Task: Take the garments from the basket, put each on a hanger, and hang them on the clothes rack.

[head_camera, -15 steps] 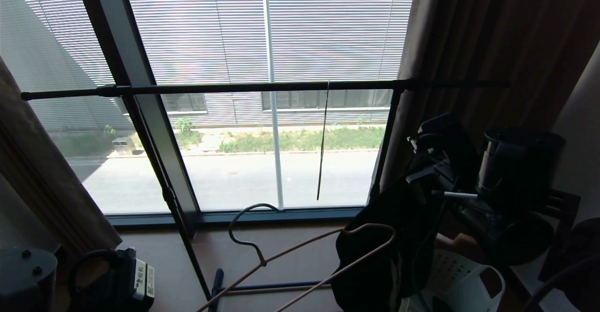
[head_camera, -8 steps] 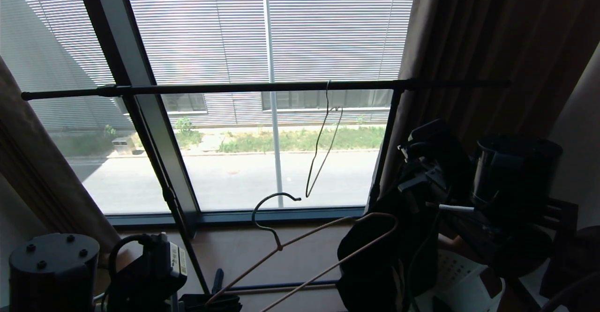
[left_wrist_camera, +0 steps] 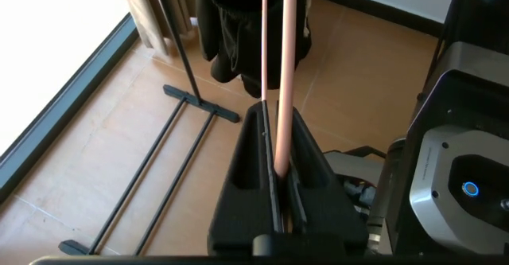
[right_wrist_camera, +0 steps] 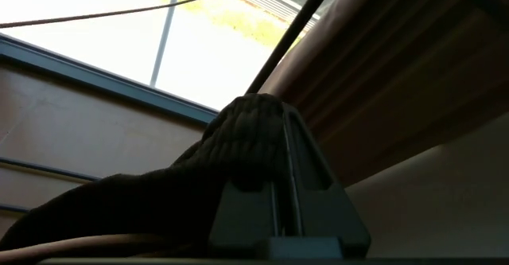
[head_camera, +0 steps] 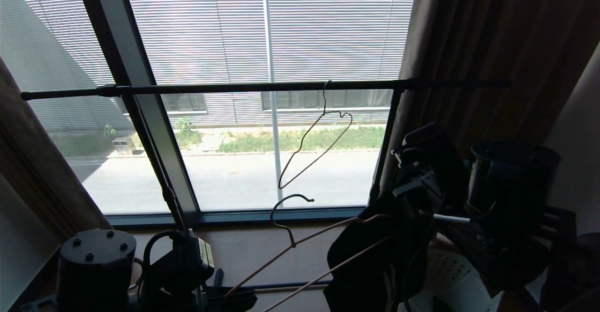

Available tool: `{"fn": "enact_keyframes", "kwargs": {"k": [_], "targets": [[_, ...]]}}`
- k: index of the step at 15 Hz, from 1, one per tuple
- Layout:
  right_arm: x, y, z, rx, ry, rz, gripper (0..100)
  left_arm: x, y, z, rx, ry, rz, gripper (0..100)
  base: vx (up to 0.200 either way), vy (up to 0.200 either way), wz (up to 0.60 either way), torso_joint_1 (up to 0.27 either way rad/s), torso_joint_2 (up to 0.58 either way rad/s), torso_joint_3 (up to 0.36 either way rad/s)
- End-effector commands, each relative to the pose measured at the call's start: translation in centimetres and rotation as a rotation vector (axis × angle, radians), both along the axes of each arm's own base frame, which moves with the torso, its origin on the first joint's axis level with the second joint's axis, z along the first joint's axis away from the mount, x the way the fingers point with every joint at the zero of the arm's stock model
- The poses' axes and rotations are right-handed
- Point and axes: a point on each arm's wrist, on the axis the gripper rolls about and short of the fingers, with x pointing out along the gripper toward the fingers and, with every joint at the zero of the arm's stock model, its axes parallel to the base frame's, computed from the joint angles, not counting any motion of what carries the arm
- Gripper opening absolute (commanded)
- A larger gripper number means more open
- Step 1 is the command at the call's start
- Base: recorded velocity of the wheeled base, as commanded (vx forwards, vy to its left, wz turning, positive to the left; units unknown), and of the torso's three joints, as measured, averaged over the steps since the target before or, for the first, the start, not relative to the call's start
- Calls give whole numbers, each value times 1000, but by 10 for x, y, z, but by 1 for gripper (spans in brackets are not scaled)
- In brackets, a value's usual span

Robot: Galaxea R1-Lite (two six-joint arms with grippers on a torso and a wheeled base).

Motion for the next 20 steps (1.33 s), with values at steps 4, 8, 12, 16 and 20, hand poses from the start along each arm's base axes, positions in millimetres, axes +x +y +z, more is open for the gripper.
{"fn": "enact_keyframes", "kwargs": {"k": [4,8,12,16,20], "targets": [[-14,15,1,2,-5,69,0,6,-1,-4,-6,-6,23,0,0,0,0,0,0,0],[-22,34,1,3,-9,123,0,7,-1,-4,-2,-10,36,0,0,0,0,0,0,0],[-20,48,5,20,-21,145,0,8,-1,-4,-1,-9,39,0,0,0,0,0,0,0],[-4,48,11,80,-48,67,0,2,0,-6,8,-2,25,0,0,0,0,0,0,0],[8,48,16,116,-69,12,0,-5,1,-8,-1,-18,3,0,0,0,0,0,0,0]]}}
